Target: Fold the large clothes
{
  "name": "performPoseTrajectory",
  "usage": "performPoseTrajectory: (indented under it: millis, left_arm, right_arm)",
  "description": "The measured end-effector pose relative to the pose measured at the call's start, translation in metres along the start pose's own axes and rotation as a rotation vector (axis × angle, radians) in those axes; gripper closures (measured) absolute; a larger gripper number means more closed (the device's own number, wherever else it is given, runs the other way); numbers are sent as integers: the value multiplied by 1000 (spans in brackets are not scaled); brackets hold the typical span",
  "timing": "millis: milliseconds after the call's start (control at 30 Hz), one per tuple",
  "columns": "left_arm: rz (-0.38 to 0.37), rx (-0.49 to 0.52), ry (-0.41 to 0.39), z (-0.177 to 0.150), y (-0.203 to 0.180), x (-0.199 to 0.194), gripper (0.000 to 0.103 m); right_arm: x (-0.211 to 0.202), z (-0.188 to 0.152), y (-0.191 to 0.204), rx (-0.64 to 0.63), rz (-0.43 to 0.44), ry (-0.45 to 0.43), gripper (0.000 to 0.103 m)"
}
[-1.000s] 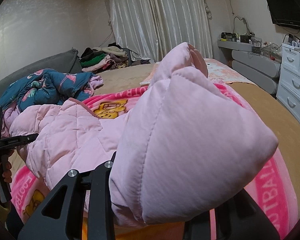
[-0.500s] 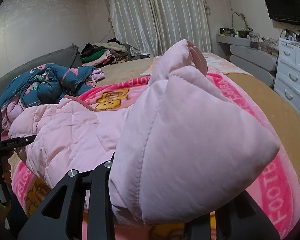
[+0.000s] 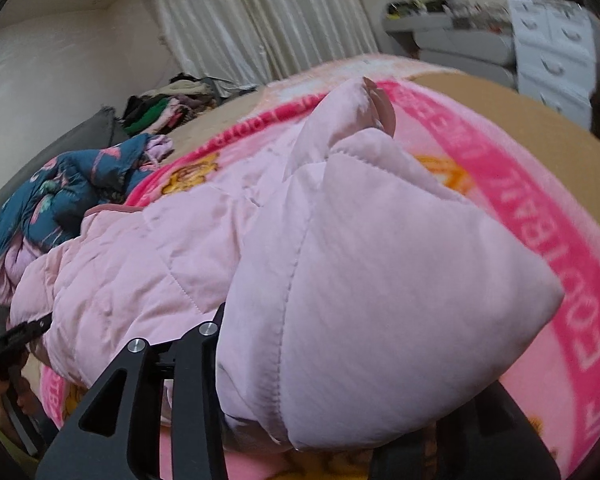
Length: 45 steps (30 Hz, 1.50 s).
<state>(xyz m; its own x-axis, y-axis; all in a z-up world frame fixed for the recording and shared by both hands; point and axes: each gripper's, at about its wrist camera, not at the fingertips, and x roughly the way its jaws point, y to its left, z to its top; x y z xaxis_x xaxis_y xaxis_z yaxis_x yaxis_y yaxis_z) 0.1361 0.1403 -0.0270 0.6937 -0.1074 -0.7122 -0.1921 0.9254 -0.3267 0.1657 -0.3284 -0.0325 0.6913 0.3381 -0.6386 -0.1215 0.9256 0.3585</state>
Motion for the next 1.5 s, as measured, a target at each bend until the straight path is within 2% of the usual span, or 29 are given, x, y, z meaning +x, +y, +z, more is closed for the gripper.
performPoseTrajectory:
  millis: [167,233,333,533,667,767,833,1033,1133,1333,1500]
  left_arm:
    - [8,-19,-1,-4,3,3,64]
    - [8,-25,0,-5,5,3,63]
    - [9,-32,1,-6,6,3,61]
    - [12,-43,0,-7,9,1,57]
    - [13,-60,-2,-12,13,-2,48]
    - [19,-71,-5,-17,18,-8,37]
    - [30,-71,-10,-21,20,-15,27]
    - [41,-69,-30,-34,23,-43,9]
    - [84,-45,-48,-40,21,-60,9]
    - [78,20,-101,-52,5,-100,9]
    - [51,68,-139,-59,-11,-126,9]
  right_arm:
    - [5,-4,-8,80,-10,41,47]
    - [3,-5,-9,95,-21,48,33]
    - [-2,-7,-10,107,-25,53,19]
    - [-16,-15,-5,92,-64,38,5]
    - [-25,-20,-4,73,-82,33,4]
    - [-35,-26,-2,55,-97,24,4]
    - [-42,-29,0,42,-107,15,4]
    - [-74,-41,11,-35,-146,-43,4]
    - [-93,-46,22,-80,-145,-80,4]
    - [-135,-55,56,-190,-109,-166,4]
    - [-158,-64,87,-280,-71,-197,4]
